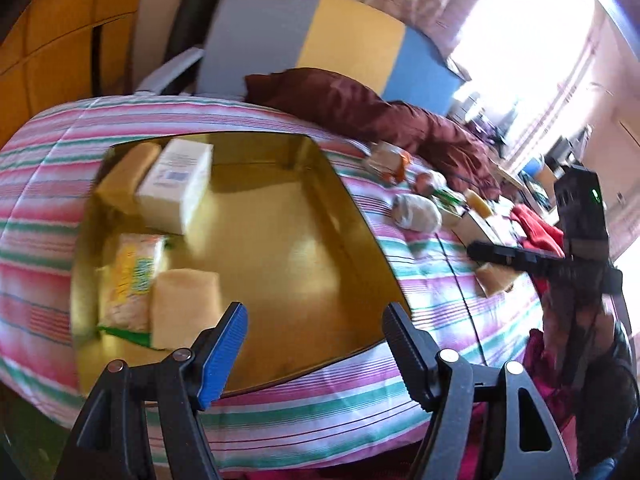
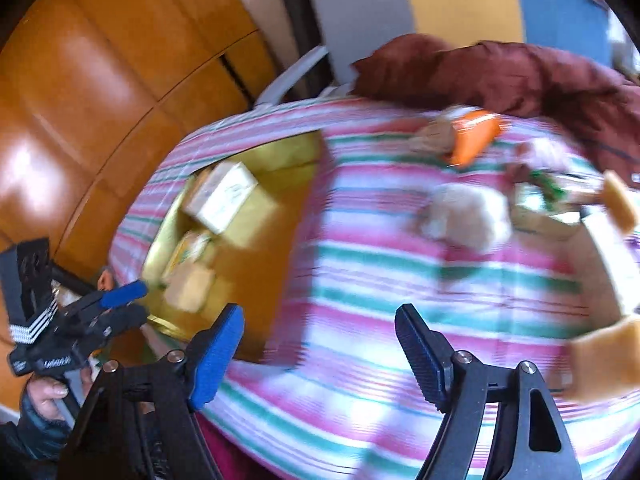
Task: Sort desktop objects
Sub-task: 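Grasp the white printed box with the right gripper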
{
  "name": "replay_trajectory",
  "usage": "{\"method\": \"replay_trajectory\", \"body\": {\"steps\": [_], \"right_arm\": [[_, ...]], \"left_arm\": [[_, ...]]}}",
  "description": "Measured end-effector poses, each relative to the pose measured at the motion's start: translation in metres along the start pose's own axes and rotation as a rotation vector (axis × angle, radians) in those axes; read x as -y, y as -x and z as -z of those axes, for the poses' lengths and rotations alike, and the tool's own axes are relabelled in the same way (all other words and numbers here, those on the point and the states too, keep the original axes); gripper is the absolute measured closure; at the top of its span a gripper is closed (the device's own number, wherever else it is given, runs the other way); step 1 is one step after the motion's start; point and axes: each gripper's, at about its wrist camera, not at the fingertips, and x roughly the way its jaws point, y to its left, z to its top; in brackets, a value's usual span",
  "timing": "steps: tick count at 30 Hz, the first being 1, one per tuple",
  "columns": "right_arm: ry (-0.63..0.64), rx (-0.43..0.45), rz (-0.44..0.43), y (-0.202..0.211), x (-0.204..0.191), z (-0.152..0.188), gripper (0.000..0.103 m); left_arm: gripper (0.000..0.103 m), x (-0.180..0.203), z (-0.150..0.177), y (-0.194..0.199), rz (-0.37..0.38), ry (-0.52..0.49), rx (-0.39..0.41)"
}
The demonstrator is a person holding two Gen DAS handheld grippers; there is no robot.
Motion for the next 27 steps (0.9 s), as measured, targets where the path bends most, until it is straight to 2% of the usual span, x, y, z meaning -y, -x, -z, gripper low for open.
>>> {"method": "replay_trajectory", "body": {"steps": [9,14,19,27], "right_arm": [[-0.107,0.041,0.181,0.051,0.1,-0.015,0.026],[-0.128,0.015,0.299,0.053,0.145,-0.021,0.025],[-0.139,-0.015,0.316,0.036,0.173,-0.026,0.025],[-0.094,-0.038,0.353,0.01,0.184,-0.029,0.023]], "left_arm": [[0.032,0.035,-0.009,-0.019,0.039,-0.091,-0.045],[0.032,0.055,-0.015,-0.028,0.056,-0.133,-0.06],[0.031,0.076,-0.022,-0.038,0.063,-0.171,-0.08],[0.031,0.105,-0.034,-0.055,0.079,-0.224,-0.103]]}}
